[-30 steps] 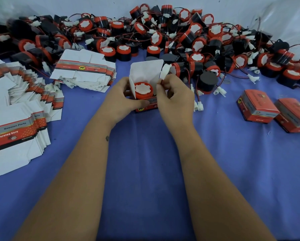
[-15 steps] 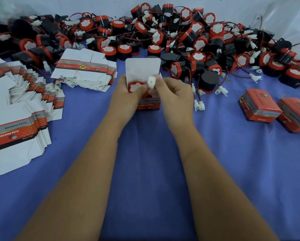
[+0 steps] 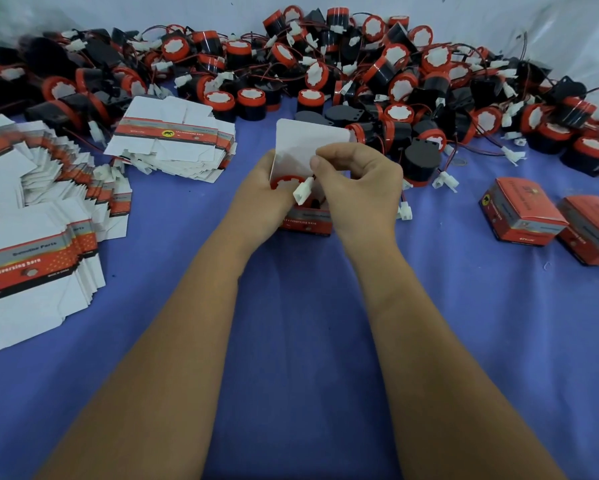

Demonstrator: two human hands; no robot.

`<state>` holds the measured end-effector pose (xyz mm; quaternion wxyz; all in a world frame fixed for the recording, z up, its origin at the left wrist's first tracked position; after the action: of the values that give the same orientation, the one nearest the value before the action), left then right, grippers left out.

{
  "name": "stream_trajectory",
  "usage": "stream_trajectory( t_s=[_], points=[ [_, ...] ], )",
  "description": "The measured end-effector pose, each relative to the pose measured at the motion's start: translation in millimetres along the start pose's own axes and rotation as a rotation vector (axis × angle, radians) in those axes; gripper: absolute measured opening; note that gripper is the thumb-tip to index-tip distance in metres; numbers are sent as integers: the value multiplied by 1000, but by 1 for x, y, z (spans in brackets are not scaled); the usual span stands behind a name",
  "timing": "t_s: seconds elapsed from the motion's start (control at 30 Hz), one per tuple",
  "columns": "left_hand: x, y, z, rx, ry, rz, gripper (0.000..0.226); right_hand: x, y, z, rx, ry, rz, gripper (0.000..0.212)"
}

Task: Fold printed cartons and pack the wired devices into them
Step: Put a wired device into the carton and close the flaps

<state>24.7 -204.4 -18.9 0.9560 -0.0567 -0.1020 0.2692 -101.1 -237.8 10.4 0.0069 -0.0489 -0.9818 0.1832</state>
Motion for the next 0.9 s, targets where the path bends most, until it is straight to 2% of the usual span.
stream_trajectory(
  t_s=[0.2,0.33,0.53,0.7,0.9],
  points=[
    [1,3,4,15,-17,-71,33,2,-5,7,-48,-28,105,18],
    [1,5,7,-4,-16,-69,28,2,-5,8,-18,21,99,25],
    [0,4,5,-16,-6,30,31,3,-3,8,180,334,-20,20],
    [0,3,3,12,7,126,37,2,-2,8,395,507,-110,33],
    [-1,3,1,12,8,195,37,2,-7,13,447,521,-105,20]
  ],
)
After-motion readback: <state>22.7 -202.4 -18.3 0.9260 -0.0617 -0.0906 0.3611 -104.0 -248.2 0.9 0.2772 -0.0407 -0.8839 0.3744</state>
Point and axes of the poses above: each hand's wrist, its own y-axis away from the middle knuckle, its own x-axis out of the back of the hand, z = x × y, the point moved 2 cm from there along -y, towards the middle knuckle, and after that the axes turned 10 degrees about z, right-handed, at the moved point
